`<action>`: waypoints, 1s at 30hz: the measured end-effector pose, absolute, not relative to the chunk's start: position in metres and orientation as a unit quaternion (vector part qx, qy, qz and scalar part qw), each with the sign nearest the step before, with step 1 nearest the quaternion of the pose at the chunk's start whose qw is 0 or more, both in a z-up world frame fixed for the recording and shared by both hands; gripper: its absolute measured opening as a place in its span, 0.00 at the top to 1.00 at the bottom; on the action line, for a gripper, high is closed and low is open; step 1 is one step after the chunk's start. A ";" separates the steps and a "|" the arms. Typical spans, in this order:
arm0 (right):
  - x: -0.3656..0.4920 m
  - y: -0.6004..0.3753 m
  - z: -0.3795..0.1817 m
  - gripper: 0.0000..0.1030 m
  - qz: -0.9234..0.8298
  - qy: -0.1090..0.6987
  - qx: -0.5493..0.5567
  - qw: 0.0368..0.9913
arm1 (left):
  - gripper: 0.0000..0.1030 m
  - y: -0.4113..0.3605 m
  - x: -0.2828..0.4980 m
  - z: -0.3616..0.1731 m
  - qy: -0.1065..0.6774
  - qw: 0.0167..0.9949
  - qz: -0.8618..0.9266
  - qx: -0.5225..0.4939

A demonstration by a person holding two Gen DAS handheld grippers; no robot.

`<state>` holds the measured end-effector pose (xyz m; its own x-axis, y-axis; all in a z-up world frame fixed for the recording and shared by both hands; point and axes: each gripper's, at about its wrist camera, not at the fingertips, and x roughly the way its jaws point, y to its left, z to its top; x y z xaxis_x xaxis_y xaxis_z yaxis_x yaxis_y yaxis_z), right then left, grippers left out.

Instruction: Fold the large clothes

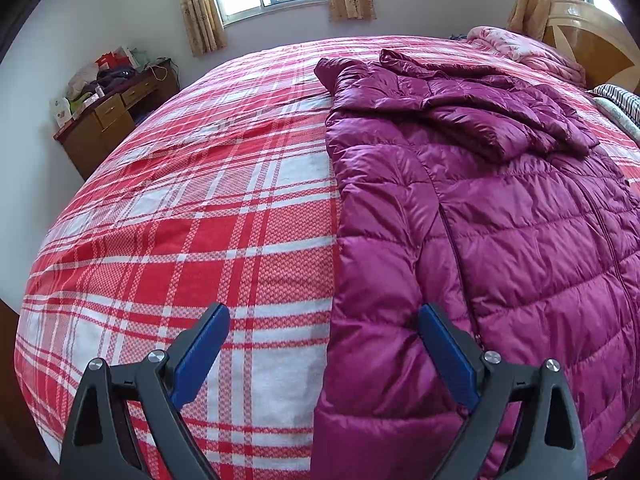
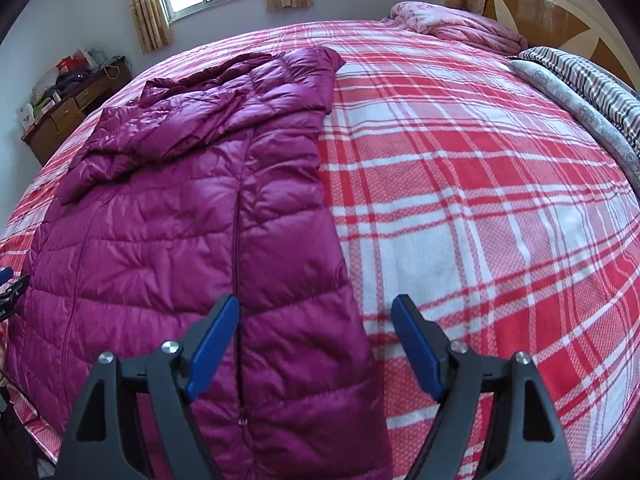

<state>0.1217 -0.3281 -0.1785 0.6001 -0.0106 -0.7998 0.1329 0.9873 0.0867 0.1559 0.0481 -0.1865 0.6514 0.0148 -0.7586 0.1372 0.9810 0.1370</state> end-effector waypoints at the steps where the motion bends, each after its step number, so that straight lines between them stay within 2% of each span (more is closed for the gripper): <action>1: 0.118 -0.327 -0.179 0.21 -0.041 0.446 0.070 0.891 | 0.07 0.049 0.152 -0.187 0.417 0.904 -0.034 0.090; 12: 0.080 -0.319 -0.189 0.23 -0.035 0.461 0.076 0.883 | 0.07 0.048 0.119 -0.190 0.433 0.895 -0.066 0.083; 15: 0.070 -0.317 -0.192 0.27 -0.031 0.466 0.079 0.880 | 0.07 0.047 0.109 -0.192 0.442 0.889 -0.087 0.080; 17: 0.062 -0.316 -0.192 0.37 -0.026 0.470 0.085 0.878 | 0.11 0.047 0.103 -0.194 0.449 0.884 -0.102 0.077; 18: 0.059 -0.316 -0.193 0.41 -0.022 0.472 0.090 0.877 | 0.21 0.047 0.100 -0.195 0.452 0.882 -0.112 0.074; 20: 0.054 -0.315 -0.193 0.62 -0.008 0.475 0.101 0.874 | 0.37 0.045 0.095 -0.194 0.448 0.881 -0.130 0.075; 21: 0.052 -0.314 -0.193 0.69 0.002 0.475 0.110 0.873 | 0.55 0.044 0.092 -0.192 0.447 0.880 -0.140 0.077; 22: 0.051 -0.313 -0.192 0.82 0.013 0.474 0.120 0.872 | 0.73 0.043 0.091 -0.191 0.448 0.878 -0.151 0.074; 24: 0.049 -0.307 -0.189 0.87 0.016 0.470 0.120 0.874 | 0.89 0.042 0.088 -0.188 0.449 0.875 -0.168 0.066; 25: 0.048 -0.303 -0.186 0.88 0.016 0.467 0.112 0.877 | 0.92 0.042 0.086 -0.184 0.443 0.878 -0.169 0.069; 30: 0.039 -0.298 -0.166 0.90 0.032 0.444 0.123 0.887 | 0.94 0.054 0.076 -0.152 0.401 0.896 -0.180 0.059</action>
<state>0.0386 -0.2981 -0.1657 0.6035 0.1655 -0.7800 0.0526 0.9678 0.2461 0.0761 0.0537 -0.1523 0.6140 -0.2748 -0.7399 0.3698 0.9283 -0.0378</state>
